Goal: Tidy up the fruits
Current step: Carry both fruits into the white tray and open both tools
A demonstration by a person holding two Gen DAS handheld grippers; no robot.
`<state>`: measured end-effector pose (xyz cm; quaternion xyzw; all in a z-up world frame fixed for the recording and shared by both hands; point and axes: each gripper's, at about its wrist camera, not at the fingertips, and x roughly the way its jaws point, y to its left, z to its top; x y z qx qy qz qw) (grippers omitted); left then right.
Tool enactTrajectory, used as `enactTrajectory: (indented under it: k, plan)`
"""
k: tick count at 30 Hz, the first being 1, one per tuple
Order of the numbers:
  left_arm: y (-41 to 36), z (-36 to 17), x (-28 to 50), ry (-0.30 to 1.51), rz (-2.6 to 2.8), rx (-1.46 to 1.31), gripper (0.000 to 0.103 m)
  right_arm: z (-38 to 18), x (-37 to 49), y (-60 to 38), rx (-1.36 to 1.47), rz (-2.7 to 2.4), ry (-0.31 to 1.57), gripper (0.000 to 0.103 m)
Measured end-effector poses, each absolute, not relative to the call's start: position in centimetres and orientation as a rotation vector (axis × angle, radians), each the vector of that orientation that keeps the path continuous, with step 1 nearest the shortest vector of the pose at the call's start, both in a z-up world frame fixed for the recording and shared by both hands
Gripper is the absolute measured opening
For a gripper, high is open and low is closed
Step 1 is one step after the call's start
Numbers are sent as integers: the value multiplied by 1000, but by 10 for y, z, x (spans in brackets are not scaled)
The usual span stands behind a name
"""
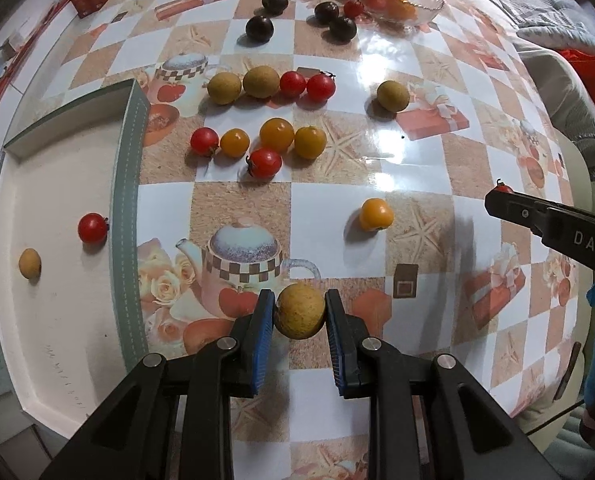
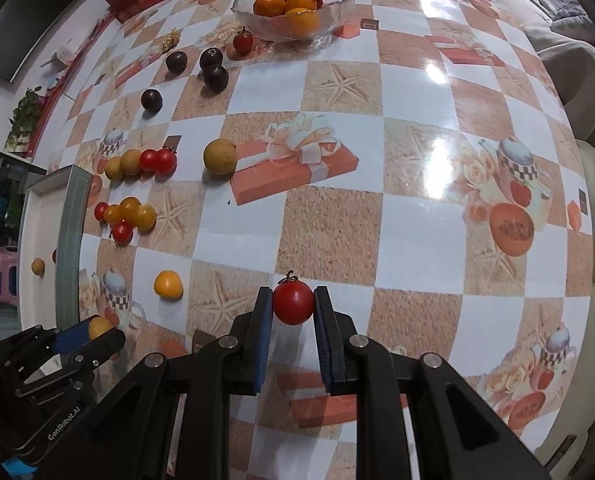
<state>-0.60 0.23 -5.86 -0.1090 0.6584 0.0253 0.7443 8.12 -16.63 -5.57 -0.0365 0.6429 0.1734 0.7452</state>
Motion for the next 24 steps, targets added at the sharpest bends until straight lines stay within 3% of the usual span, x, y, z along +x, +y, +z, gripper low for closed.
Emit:
enactTrajectory:
  k: [24]
  plan:
    - [90,-12,-54,1352,142,-308,27,-14,54,-69,-153,535,1368,22]
